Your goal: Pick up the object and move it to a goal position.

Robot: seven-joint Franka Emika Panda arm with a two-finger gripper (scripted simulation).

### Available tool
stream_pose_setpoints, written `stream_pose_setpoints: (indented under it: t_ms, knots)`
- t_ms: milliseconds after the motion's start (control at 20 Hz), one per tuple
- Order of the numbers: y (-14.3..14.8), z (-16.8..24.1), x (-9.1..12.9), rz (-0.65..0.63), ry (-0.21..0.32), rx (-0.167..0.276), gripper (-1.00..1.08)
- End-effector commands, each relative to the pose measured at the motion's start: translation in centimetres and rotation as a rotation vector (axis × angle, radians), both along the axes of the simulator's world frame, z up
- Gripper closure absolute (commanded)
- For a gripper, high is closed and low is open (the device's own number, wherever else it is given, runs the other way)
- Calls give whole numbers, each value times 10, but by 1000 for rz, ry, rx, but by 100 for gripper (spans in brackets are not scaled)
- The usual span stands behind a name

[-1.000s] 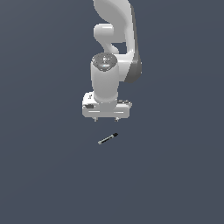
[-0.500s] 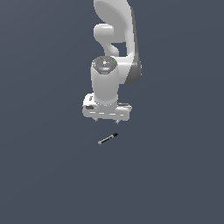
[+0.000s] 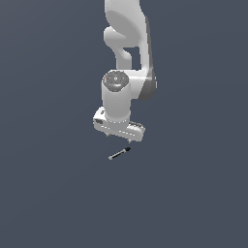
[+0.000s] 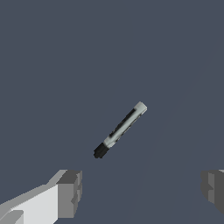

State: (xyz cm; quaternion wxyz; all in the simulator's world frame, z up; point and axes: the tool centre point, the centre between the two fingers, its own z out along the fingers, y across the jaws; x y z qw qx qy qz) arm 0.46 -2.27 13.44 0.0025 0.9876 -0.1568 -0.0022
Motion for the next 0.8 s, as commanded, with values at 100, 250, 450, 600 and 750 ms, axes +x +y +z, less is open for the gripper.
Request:
stream_pose_setpoints:
  t_ms: [100,250,450,600,750]
  knots:
    - [1,-13,3,-131,0,4,-92]
    - [1,-22,5,-218,0,6,-92]
    - [2,-33,8,-334,-1,7,-92]
    - [2,-42,9,-421,-1,7,-92]
    - [2,-51,11,-506,-2,6,-92]
